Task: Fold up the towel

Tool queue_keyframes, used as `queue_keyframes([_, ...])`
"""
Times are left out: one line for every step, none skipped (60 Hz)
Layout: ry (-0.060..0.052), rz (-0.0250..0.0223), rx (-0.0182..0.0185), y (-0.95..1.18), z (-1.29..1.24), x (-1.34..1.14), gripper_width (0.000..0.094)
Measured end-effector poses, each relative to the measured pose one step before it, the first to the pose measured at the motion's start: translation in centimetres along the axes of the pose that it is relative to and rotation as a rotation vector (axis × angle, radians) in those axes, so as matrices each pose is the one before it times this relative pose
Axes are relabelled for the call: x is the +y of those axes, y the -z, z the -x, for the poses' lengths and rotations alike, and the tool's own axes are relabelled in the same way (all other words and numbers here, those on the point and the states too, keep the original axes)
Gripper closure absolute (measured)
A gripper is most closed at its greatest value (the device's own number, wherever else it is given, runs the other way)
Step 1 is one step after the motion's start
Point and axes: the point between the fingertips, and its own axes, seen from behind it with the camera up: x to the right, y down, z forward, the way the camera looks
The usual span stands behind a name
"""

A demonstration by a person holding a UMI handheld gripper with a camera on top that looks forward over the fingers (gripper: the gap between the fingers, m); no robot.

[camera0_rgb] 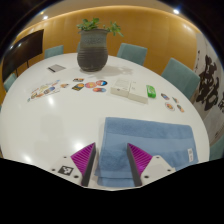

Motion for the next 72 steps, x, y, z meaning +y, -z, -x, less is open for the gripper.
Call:
queue_keyframes([0.0096, -0.01169, 0.00182, -0.125, -0.032, -0.224, 0.0360])
queue_keyframes([0.0078, -0.00724, -0.00116, -0.127, 0.026, -0.079, 0.0412])
queue_keyframes([0.0081, -0.00560, -0.00163, -0.089, 0.020, -0.053, 0.0475])
queue_keyframes([0.0079, -0.00777, -0.00342, -0.103, 0.087, -0.103, 0.0517])
queue_keyframes([0.0099, -0.00665, -0.00048, -0.081, -0.001, -0.056, 0.0567])
queue_keyframes([0.0129, -0.00699, 0.00120, -0.094, -0.060, -0.090, 0.0632])
queue_keyframes([0.0149, -0.00639, 0.00480, -0.062, -0.163, -0.072, 0.0719])
queue_keyframes([0.0140, -0.00494, 0.00994, -0.184, -0.303, -0.170, 0.0793])
queue_keyframes([0.0119, -0.00369, 0.01205, -0.041, -0.318, 0.025, 0.0837])
queue_keyframes([0.0042, -0.00232, -0.00329, 0.016, 0.018, 0.006, 0.0839])
queue_keyframes([0.0046, 0.00236, -0.00137, -0.010, 0.045, 0.017, 0.0847])
queue_keyframes([0.0085, 0.00159, -0.00122, 0.004, -0.006, -0.016, 0.0850])
queue_keyframes([0.0100, 0.00412, -0.00211, 0.009, -0.013, -0.003, 0.0860])
queue_keyframes([0.0056, 0.00395, -0.00323, 0.003, 0.013, 0.008, 0.0861])
queue_keyframes([-0.0018, 0.00480, -0.00657, 0.045, 0.084, -0.020, 0.0864])
queue_keyframes([-0.0098, 0.00292, -0.00988, 0.089, 0.163, -0.073, 0.0865])
queue_keyframes([-0.0165, 0.00226, -0.01547, 0.119, 0.308, -0.091, 0.0867])
queue_keyframes([-0.0198, 0.00430, -0.02058, 0.171, 0.498, -0.086, 0.0869])
queue_keyframes([-0.0176, 0.00199, -0.02272, 0.223, 0.472, -0.036, 0.0871])
queue_keyframes([-0.0179, 0.00320, -0.02950, 0.408, 0.459, -0.151, 0.0871])
queue_keyframes([-0.0178, -0.00241, -0.02747, 0.430, 0.575, -0.294, 0.0871])
queue_keyframes([-0.0176, -0.00845, -0.02601, 0.513, 0.566, -0.447, 0.0871])
queue_keyframes([-0.0184, -0.01103, -0.02578, 0.592, 0.621, -0.519, 0.0870])
queue_keyframes([-0.0187, -0.01066, -0.02721, 0.610, 0.650, -0.522, 0.0870])
queue_keyframes([-0.0203, -0.00977, -0.02891, 0.672, 0.686, -0.546, 0.0872])
queue_keyframes([-0.0238, -0.01088, -0.03047, 0.719, 0.726, -0.619, 0.0871])
queue_keyframes([-0.0259, -0.01313, -0.03034, 0.722, 0.737, -0.675, 0.0871])
queue_keyframes([-0.0287, -0.01381, -0.02324, 0.490, 1.053, -0.841, 0.0871])
queue_keyframes([-0.0248, -0.01435, -0.03067, 0.761, 0.468, -0.715, 0.0871])
queue_keyframes([-0.0246, -0.01423, -0.02608, 0.767, 0.415, -0.777, 0.0871])
queue_keyframes([-0.0229, -0.01364, -0.02153, 0.672, 0.325, -0.770, 0.0871])
queue_keyframes([-0.0220, -0.01315, -0.01797, 0.654, 0.205, -0.777, 0.0871])
queue_keyframes([-0.0210, -0.01329, -0.01443, 0.592, 0.067, -0.772, 0.0872])
queue_keyframes([-0.0198, -0.01358, -0.01116, 0.536, -0.099, -0.720, 0.0872])
queue_keyframes([-0.0177, -0.01326, -0.00588, 0.510, -0.296, -0.660, 0.0872])
queue_keyframes([-0.0150, -0.01121, -0.00128, 0.445, -0.459, -0.609, 0.0872])
queue_keyframes([-0.0140, -0.00912, 0.00570, 0.151, -0.272, -0.524, 0.0872])
queue_keyframes([-0.0109, -0.00784, 0.00894, 0.325, -0.537, -0.430, 0.0870])
queue_keyframes([-0.0066, -0.00564, 0.00914, 0.254, -0.907, -0.321, 0.0870])
queue_keyframes([-0.0037, -0.00346, 0.01208, 0.151, -1.021, -0.193, 0.0871])
queue_keyframes([-0.0016, -0.00155, 0.01397, 0.073, -1.118, -0.155, 0.0870])
queue_keyframes([-0.0003, -0.00003, 0.01669, -0.023, -1.177, -0.051, 0.0871])
queue_keyframes([0.0006, 0.00267, 0.01958, -0.048, -1.253, 0.021, 0.0871])
queue_keyframes([0.0022, 0.00554, 0.02171, -0.106, -1.333, 0.149, 0.0870])
queue_keyframes([0.0040, 0.00759, 0.02306, -0.116, -1.329, 0.208, 0.0871])
queue_keyframes([0.0062, 0.00362, 0.01681, -0.502, -1.851, 0.406, 0.0869])
queue_keyframes([-0.0005, 0.00919, 0.02579, 0.015, -0.517, 0.039, 0.0869])
queue_keyframes([0.0035, 0.00457, 0.01852, -0.167, -1.145, 0.193, 0.0867])
queue_keyframes([0.0040, 0.00330, 0.01948, -0.172, -1.140, 0.237, 0.0866])
queue_keyframes([0.0056, 0.00562, 0.02091, -0.205, -1.127, 0.305, 0.0864])
queue_keyframes([0.0068, 0.00938, 0.02235, -0.238, -1.142, 0.362, 0.0857])
queue_keyframes([0.0074, 0.01014, 0.02198, -0.259, -1.091, 0.385, 0.0844])
queue_keyframes([0.0069, 0.00937, 0.02229, -0.181, -1.037, 0.334, 0.0814])
queue_keyframes([0.0075, 0.00783, 0.02030, -0.180, -0.983, 0.294, 0.0777])
queue_keyframes([0.0067, 0.00871, 0.01454, -0.148, -0.814, 0.317, 0.0735])
queue_keyframes([0.0052, 0.01114, 0.02034, -0.050, -0.932, 0.355, 0.0687])
queue_keyframes([0.0090, 0.00518, 0.01208, -0.350, -1.387, 0.438, 0.0604])
queue_keyframes([0.0020, 0.00555, 0.01497, 0.090, -0.614, 0.112, 0.0506])
queue_keyframes([0.0011, -0.00030, 0.01663, 0.067, -0.559, 0.026, 0.0409])
queue_keyframes([0.0034, -0.00497, 0.01187, 0.341, -0.577, -0.178, 0.0312])
queue_keyframes([0.0037, -0.00765, 0.01068, 0.241, -0.367, -0.117, 0.0239])
queue_keyframes([0.0064, -0.00777, 0.00626, 0.378, -0.313, -0.220, 0.0171])
queue_keyframes([0.0079, -0.00669, 0.00299, 0.444, -0.209, -0.178, 0.0147])
queue_keyframes([0.0089, -0.00493, 0.00154, 0.468, -0.146, -0.154, 0.0091])
queue_keyframes([0.0089, -0.00421, 0.00031, 0.539, -0.123, -0.145, 0.0077])
queue_keyframes([0.0080, -0.00321, 0.00264, 0.645, -0.224, -0.240, 0.0069])
queue_keyframes([0.0089, -0.00627, 0.00006, 0.577, 0.005, -0.142, 0.0066])
queue_keyframes([0.0083, -0.00594, -0.00035, 0.659, 0.070, -0.129, 0.0067])
queue_keyframes([0.0084, -0.00576, -0.00138, 0.674, 0.088, -0.115, 0.0074])
queue_keyframes([0.0080, -0.00398, -0.00034, 0.773, -0.012, -0.250, 0.0079])
queue_keyframes([0.0075, -0.00465, 0.00002, 0.739, 0.133, -0.170, 0.0078])
queue_keyframes([0.0080, -0.00512, -0.00059, 0.775, 0.160, -0.161, 0.0074])
